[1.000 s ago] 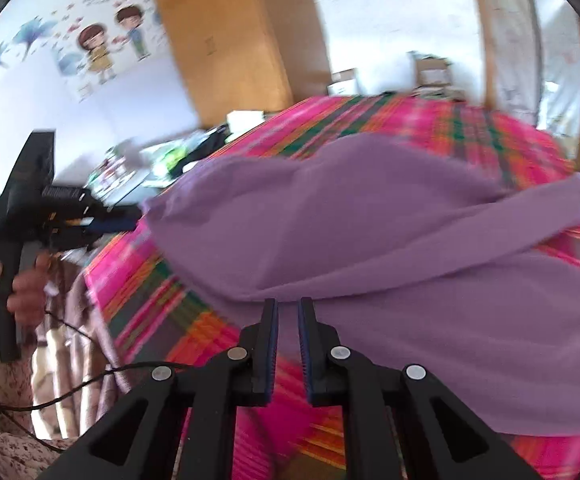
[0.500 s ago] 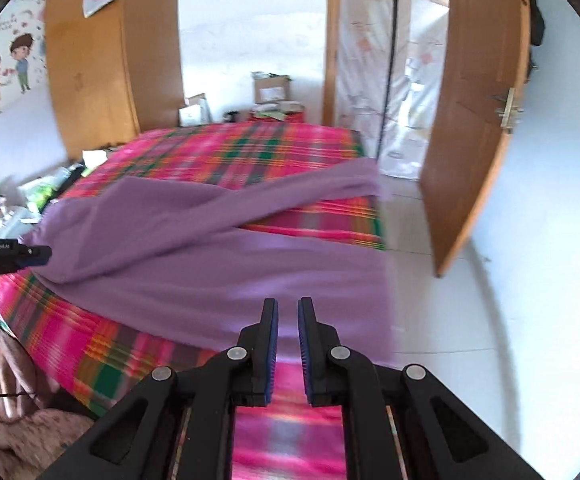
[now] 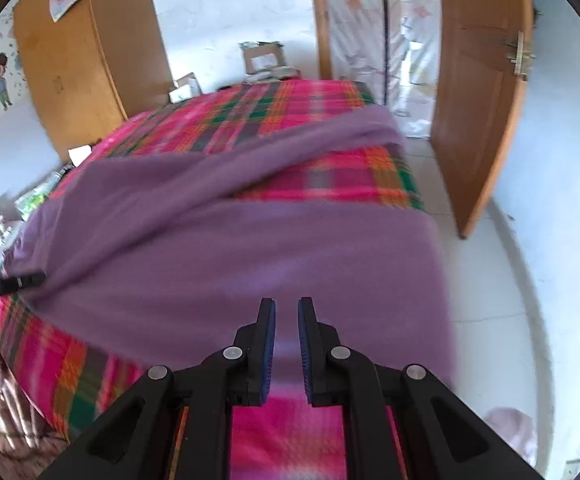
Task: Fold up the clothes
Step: 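Pinch the folded fleece edge with the right gripper and smooth it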
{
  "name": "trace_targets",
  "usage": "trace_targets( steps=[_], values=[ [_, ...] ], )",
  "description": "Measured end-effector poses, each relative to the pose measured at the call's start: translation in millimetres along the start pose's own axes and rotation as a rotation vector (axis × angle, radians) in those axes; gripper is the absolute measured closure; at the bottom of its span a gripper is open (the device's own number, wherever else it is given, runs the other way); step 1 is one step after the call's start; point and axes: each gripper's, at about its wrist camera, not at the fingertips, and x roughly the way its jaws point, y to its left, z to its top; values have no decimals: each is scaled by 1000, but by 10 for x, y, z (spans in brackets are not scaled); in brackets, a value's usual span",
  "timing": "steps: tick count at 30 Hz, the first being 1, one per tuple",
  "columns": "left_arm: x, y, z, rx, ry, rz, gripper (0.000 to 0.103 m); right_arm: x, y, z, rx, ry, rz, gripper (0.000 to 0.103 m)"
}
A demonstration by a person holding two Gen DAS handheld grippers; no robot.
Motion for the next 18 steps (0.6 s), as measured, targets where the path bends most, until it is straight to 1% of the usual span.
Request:
trace_targets(
  steps=[2,5,9,10,11,12,15,17,18],
  values=[
    [21,10,-5,0,-4,-4,73,129,82,151,-1,-15,23,91],
    [19,33,-10,-4,-34,-24,73,351,172,379,24,-22,34,91],
    [41,38,-13,14,-42,-56,73,688,268,686,67,-17,45,87],
    [50,33,-9,20,-42,-57,73,762,294,758,70,-18,33,85],
    [59,28,-6,26,-42,-59,73,831,327,833,65,-22,4,80],
    [67,22,-2,33,-42,-61,73,890,355,897,61,-24,-11,77],
    [94,6,9,51,-42,-65,73,1044,384,1073,67,-16,-6,76],
    [111,-5,17,63,-42,-69,73,1131,365,1190,91,-15,-13,72],
    [120,-10,20,69,-42,-70,73,1174,356,1249,103,-14,-17,71]
  ],
)
